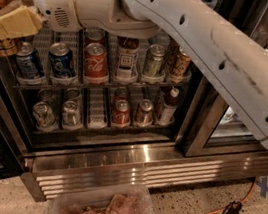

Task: Pick orange can from top shelf of fridge

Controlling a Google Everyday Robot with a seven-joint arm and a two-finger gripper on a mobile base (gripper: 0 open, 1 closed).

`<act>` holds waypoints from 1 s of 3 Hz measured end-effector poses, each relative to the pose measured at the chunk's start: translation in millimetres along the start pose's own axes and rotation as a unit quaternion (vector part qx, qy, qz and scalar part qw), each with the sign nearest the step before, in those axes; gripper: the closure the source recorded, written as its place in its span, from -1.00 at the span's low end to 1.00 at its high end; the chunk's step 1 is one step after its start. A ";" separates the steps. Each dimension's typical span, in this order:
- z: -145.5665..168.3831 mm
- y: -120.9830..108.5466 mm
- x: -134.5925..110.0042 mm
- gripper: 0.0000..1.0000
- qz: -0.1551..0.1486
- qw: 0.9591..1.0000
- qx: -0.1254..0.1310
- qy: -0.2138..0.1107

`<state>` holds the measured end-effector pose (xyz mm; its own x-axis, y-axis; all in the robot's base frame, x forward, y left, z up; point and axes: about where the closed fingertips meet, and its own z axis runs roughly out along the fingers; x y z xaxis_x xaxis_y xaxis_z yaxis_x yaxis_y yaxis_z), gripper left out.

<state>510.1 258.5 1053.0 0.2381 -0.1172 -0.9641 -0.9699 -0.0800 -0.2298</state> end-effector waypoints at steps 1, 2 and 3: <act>-0.1 0.0 0.1 1.00 0.000 1.000 0.000 0.000; -4.8 0.8 8.4 1.00 0.009 1.000 0.004 0.008; -4.8 0.7 9.0 1.00 0.009 1.000 0.003 0.009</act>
Offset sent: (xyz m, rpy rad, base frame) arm 0.0048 -0.0159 -0.0114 -0.0163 0.0185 -0.0398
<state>511.8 252.7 1044.7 0.2208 -0.1364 -0.9657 -0.9745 -0.0714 -0.2127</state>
